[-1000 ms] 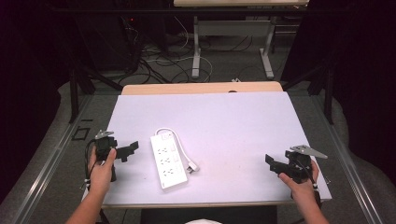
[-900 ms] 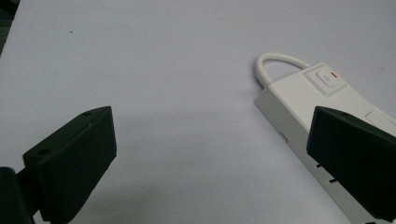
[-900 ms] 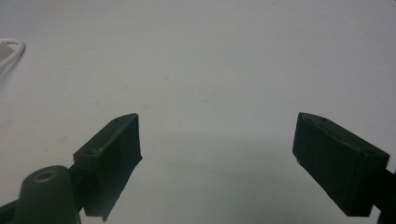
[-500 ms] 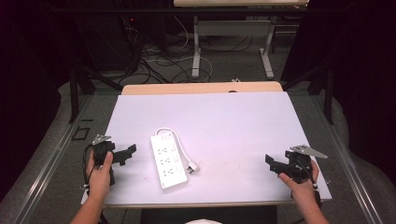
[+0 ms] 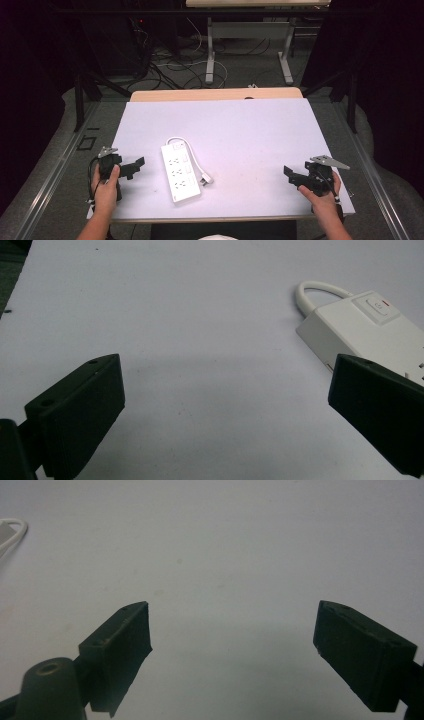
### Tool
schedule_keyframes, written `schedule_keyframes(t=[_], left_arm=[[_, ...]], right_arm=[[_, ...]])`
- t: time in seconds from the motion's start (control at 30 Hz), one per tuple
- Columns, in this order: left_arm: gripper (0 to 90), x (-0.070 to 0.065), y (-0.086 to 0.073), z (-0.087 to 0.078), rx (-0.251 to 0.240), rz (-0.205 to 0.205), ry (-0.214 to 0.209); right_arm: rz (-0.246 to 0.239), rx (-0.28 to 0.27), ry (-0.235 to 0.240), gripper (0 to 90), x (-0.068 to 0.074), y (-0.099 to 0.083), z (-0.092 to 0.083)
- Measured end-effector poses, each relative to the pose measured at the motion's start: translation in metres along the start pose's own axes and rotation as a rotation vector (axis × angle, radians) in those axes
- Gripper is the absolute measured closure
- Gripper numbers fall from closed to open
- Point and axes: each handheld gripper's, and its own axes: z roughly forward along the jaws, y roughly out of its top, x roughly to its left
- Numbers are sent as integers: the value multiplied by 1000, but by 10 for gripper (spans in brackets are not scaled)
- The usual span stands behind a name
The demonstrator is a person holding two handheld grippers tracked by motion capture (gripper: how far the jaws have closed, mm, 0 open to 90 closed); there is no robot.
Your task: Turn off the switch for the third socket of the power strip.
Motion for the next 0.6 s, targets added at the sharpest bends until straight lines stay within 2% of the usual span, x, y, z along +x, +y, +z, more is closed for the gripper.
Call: schedule_keyframes(t=[0.1,0.27,0.6], left_arm=[[17,0,-1,1,-2,6,9],[19,1,-1,2,2,0,7],[23,2,-1,2,10,-1,9]], right_arm=[[-1,13,-3,145,0,0,-1],[4,-8,-6,145,1,0,2],[15,18,11,145,0,-2,3]])
